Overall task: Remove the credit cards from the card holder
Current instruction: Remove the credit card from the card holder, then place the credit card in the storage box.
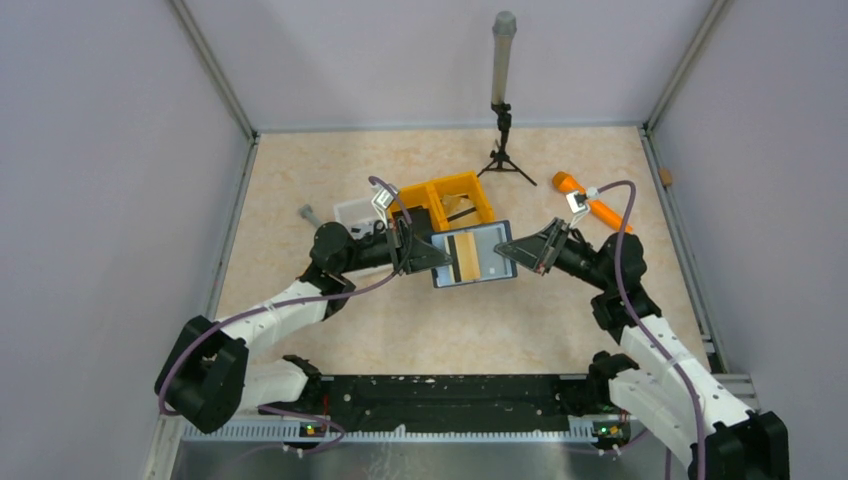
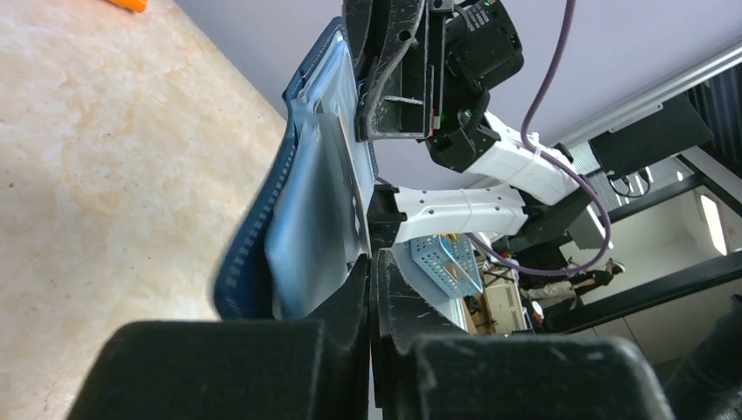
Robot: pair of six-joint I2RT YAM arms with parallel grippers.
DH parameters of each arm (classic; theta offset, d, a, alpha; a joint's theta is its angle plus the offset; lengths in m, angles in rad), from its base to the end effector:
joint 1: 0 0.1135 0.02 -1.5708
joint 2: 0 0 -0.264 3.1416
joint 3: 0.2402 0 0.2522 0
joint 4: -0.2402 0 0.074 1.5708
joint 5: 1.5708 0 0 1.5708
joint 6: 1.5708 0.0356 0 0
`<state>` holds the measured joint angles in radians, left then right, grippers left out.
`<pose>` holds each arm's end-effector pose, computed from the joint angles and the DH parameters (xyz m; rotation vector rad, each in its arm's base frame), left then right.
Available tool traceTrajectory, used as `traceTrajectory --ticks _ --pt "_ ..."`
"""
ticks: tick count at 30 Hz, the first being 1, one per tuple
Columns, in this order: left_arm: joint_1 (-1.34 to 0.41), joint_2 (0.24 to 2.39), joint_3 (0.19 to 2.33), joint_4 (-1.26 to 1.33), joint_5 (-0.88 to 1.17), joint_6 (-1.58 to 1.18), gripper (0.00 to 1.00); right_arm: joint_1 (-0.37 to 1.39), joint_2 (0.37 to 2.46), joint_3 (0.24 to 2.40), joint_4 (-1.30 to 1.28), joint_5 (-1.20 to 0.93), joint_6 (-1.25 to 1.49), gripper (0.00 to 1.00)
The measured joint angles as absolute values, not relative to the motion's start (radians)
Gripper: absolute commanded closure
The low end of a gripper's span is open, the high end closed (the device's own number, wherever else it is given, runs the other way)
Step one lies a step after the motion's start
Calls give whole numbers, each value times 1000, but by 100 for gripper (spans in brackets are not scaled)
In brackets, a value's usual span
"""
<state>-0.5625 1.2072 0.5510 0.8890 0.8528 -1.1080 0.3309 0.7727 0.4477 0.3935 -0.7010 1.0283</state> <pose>0.1985 -0.1569 0.2808 0.4280 1.6847 -1.8728 0.1658 0.0812 0.2834 -0.0429 1.7517 1.5622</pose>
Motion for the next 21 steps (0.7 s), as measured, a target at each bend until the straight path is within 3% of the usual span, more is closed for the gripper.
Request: traceTrajectory --ticks 13,21 --pt "-529 1207 551 829 863 -1067 100 263 775 448 343 -724 996 100" --pt "-488 1219 592 698 870 -986 100 207 734 514 79 -633 831 100"
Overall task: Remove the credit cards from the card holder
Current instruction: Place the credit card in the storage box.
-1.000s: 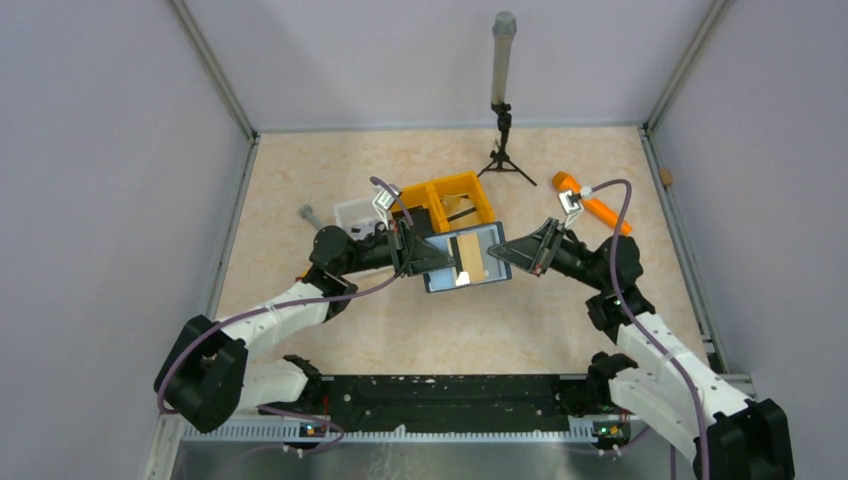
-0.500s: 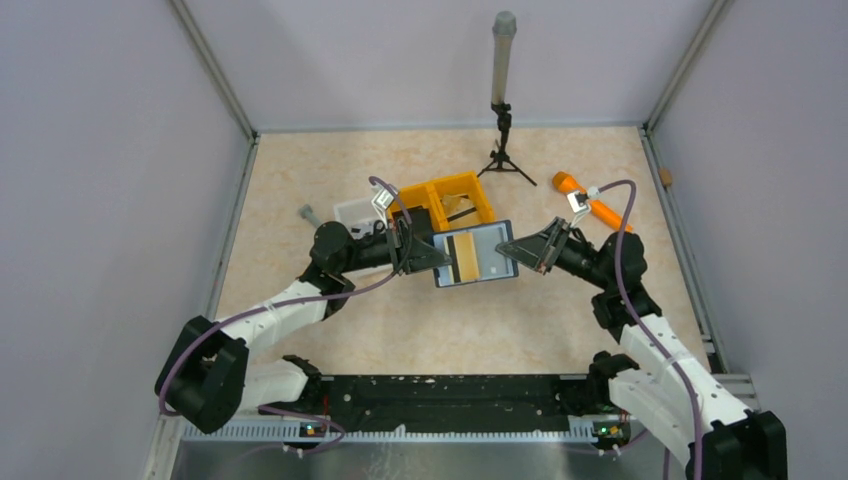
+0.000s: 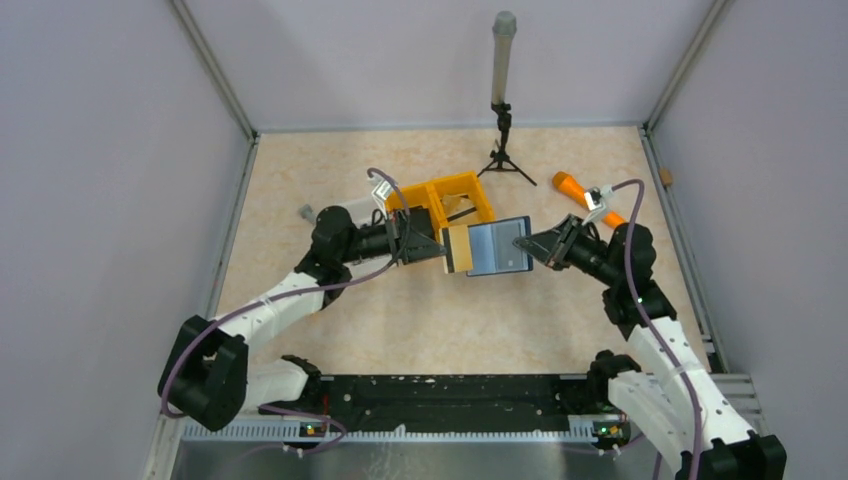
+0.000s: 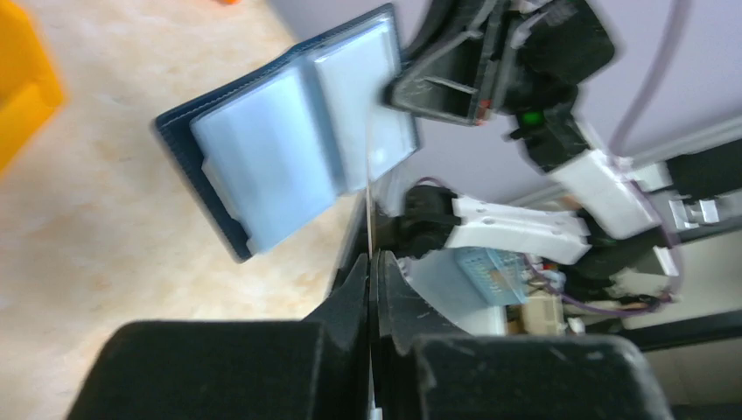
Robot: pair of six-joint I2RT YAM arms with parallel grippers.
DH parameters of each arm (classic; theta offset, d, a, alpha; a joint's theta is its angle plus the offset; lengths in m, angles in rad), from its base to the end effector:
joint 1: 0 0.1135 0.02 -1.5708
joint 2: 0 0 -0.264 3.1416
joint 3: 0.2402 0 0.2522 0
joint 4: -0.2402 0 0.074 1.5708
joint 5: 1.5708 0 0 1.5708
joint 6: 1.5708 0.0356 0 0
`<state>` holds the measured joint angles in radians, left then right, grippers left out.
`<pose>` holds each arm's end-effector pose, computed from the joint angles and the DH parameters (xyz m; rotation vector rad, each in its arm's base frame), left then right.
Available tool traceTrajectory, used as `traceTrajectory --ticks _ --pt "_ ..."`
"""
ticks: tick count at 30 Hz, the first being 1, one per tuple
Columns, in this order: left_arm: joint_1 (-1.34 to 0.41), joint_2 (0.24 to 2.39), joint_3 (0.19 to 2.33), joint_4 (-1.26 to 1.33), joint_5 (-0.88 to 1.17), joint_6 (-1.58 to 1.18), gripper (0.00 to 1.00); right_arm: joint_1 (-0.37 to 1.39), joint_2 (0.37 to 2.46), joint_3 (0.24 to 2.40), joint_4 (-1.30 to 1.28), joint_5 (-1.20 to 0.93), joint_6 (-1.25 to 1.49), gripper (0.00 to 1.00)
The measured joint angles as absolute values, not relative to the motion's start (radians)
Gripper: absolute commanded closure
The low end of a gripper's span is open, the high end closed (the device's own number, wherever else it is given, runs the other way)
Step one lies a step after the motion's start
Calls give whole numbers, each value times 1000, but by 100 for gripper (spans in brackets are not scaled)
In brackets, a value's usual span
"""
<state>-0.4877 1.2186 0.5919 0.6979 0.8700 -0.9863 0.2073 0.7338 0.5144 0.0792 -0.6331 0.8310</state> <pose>0.2163 -0.1455 0.2731 0.3889 1.7932 -1.7499 0.1696 0.0572 0.2812 0.0645 1.8645 1.2838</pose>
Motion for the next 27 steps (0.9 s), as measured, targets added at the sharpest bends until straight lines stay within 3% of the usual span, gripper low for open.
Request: traceTrajectory --ticks 6,14,27 --pt "-505 1236 837 244 699 -715 100 206 686 609 -146 -462 662 100" --pt "-555 1298 1054 -118 438 -438 100 206 601 660 -308 -267 536 100" --pt "-787 1718 1616 -509 -220 36 100 206 366 647 -373 -23 531 100"
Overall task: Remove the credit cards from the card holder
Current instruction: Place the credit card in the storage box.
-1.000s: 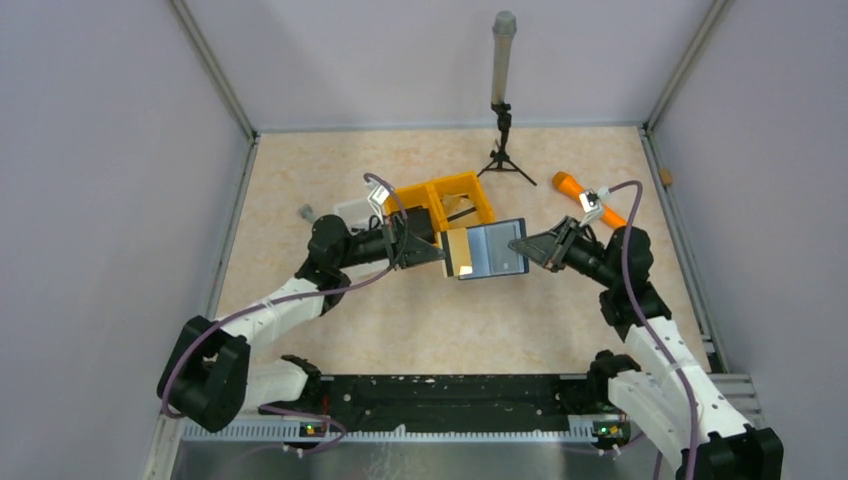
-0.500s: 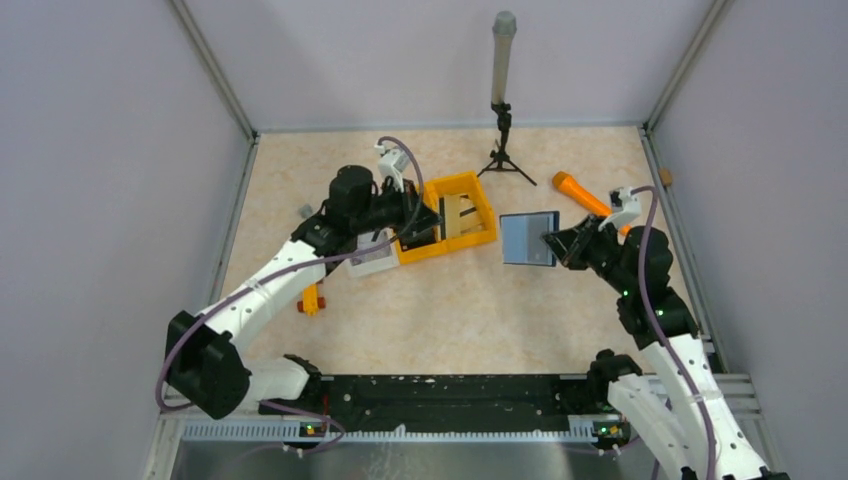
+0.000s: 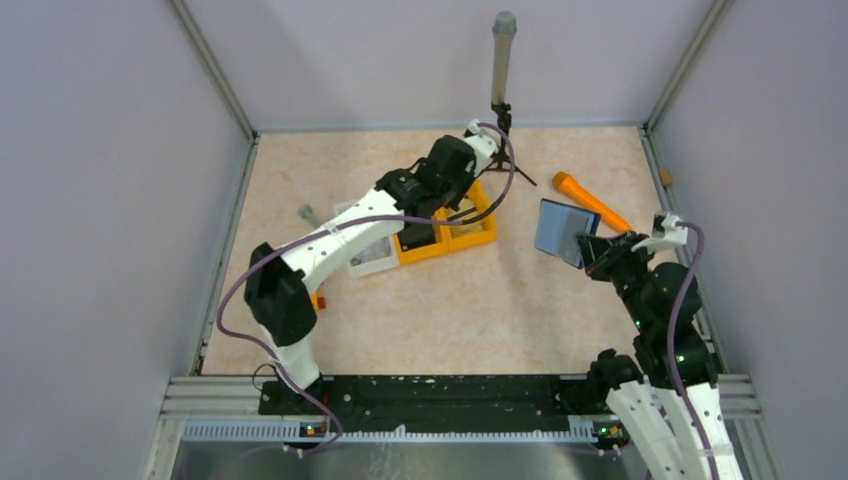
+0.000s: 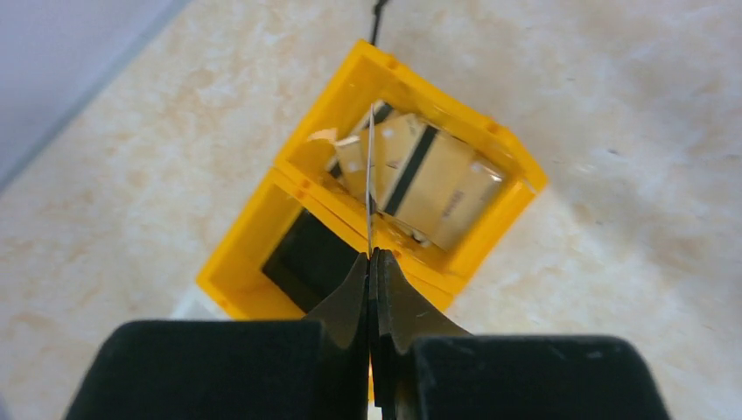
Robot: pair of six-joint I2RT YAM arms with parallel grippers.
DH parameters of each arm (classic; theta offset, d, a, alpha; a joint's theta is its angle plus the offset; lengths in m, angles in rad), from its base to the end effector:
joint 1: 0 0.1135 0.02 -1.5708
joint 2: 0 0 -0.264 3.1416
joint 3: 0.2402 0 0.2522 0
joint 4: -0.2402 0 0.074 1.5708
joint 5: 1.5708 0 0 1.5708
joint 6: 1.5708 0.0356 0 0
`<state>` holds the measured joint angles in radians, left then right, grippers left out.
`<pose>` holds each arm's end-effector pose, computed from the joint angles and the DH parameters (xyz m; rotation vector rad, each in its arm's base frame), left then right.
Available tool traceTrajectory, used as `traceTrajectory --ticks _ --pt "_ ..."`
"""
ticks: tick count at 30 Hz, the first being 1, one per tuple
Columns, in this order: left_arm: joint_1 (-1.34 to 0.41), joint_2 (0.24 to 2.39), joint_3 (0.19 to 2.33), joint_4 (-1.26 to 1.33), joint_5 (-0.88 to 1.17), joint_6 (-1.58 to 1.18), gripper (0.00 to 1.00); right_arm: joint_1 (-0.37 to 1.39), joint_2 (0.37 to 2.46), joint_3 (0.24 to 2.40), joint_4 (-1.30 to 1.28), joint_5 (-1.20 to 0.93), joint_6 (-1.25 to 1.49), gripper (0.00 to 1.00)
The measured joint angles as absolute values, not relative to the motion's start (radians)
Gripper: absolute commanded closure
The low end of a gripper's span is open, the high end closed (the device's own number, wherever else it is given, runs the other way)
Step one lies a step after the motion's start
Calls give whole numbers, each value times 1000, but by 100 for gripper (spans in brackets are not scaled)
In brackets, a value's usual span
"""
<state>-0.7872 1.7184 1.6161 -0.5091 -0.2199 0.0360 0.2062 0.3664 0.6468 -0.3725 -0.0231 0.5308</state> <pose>0.2862 -0.2762 0.3469 0.7533 2.0368 -0.1911 0.0991 0.0216 0.3234 0.2563 1.6758 0.5751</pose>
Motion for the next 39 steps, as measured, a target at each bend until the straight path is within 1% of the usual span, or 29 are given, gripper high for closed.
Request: traceTrajectory --ticks 3,6,12,17,21,25,30,31,32,33,34,35,36,37,39 --pt "-804 1842 1747 -563 -337 116 100 206 337 646 -394 12 531 100" --pt "-822 1943 1828 -587 -449 193 100 206 308 646 -411 41 531 100" --pt "-885 2097 1878 -566 -602 377 100 206 264 633 -417 75 533 100" --pt "-915 2223 1921 -546 -675 482 100 206 246 617 -425 108 535 100" --pt "-914 2298 1963 -554 -708 510 100 206 234 615 -436 127 535 100" --pt "-910 2332 1982 -564 -723 524 100 206 229 615 -436 143 534 100" --pt "-908 2335 1986 -589 -719 528 97 206 229 615 -437 161 534 100" --pt "-908 2335 1987 -593 -718 527 96 206 229 615 -437 165 534 100" --pt "-908 2335 1987 -595 -718 527 91 206 229 615 -437 168 534 100" --pt "-908 2335 1988 -599 -715 527 78 206 229 615 -437 171 534 100" --pt "-908 2335 1988 -603 -710 525 63 206 229 615 -438 173 534 100" --pt "-909 2335 1988 -609 -702 524 53 206 229 615 -439 175 534 100" --pt "-909 2335 1988 -614 -690 516 47 206 229 615 -439 175 534 100" --pt "-909 2335 1988 -620 -677 516 43 206 229 615 -439 175 535 100" --pt "-909 2335 1989 -638 -642 494 39 206 229 615 -440 175 535 100"
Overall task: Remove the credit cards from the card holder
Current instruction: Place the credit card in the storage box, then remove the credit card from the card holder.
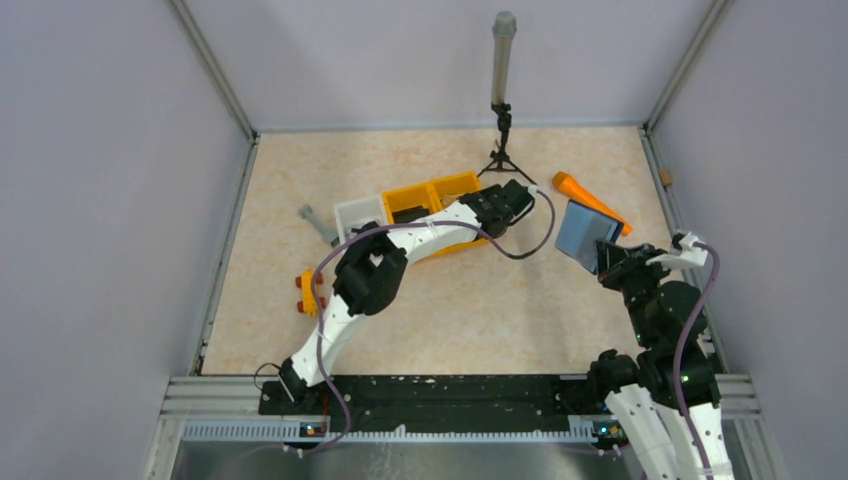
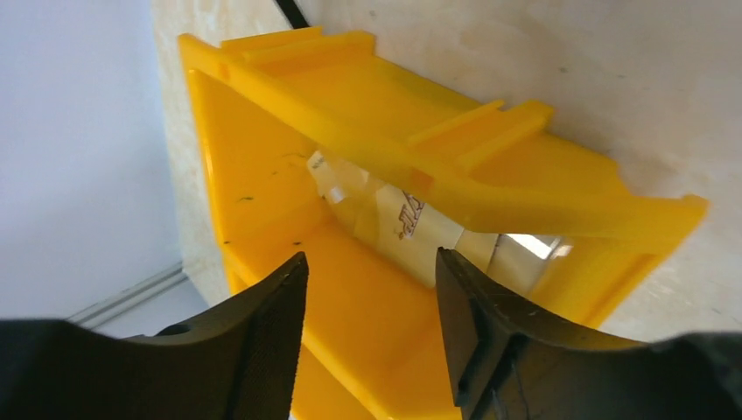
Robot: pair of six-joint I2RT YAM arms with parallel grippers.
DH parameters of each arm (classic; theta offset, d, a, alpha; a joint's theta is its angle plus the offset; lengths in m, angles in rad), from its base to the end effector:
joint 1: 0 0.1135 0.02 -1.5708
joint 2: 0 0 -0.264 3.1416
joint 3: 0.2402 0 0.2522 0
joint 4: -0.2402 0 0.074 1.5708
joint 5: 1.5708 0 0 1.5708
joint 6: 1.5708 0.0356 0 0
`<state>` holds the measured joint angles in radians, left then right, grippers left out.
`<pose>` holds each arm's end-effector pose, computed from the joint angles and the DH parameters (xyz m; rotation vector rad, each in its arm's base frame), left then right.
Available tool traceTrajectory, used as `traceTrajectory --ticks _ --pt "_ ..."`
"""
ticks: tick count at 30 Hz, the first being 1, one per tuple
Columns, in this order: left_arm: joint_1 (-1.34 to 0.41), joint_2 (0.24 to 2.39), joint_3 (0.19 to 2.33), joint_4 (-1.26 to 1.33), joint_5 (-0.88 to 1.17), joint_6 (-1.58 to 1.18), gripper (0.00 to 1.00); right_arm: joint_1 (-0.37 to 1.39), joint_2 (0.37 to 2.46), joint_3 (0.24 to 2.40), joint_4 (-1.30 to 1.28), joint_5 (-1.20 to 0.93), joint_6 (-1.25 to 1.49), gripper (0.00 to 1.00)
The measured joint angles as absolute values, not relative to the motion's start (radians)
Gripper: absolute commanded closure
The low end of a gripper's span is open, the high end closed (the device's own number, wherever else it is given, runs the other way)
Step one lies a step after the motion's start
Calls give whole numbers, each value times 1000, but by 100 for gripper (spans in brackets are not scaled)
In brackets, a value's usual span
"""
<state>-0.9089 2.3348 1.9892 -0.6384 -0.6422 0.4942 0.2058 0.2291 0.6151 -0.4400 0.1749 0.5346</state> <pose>0.3304 -0.3894 0.1922 1.3505 1.9681 0.6253 0.0758 0.0095 0.3154 0.4016 1.5910 0.4269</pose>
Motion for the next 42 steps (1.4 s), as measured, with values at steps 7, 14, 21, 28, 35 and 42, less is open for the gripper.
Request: traceTrajectory --ticks 7,14,21,28,35,42 --pt "-910 2282 1982 -697 -525 406 32 206 232 615 -448 164 543 100" --pt "-893 1986 1835 -702 -406 258 13 205 247 615 -453 96 558 100" --pt "-811 1580 1470 -535 -162 35 1 204 323 594 -333 -147 613 100" --pt "-691 1255 988 -183 200 -244 1 204 445 485 -67 -437 773 100" --pt "-632 1073 651 235 407 -589 1 204 628 392 282 -673 988 100" --pt "-633 1132 603 561 569 -786 1 212 679 384 451 -760 1095 100"
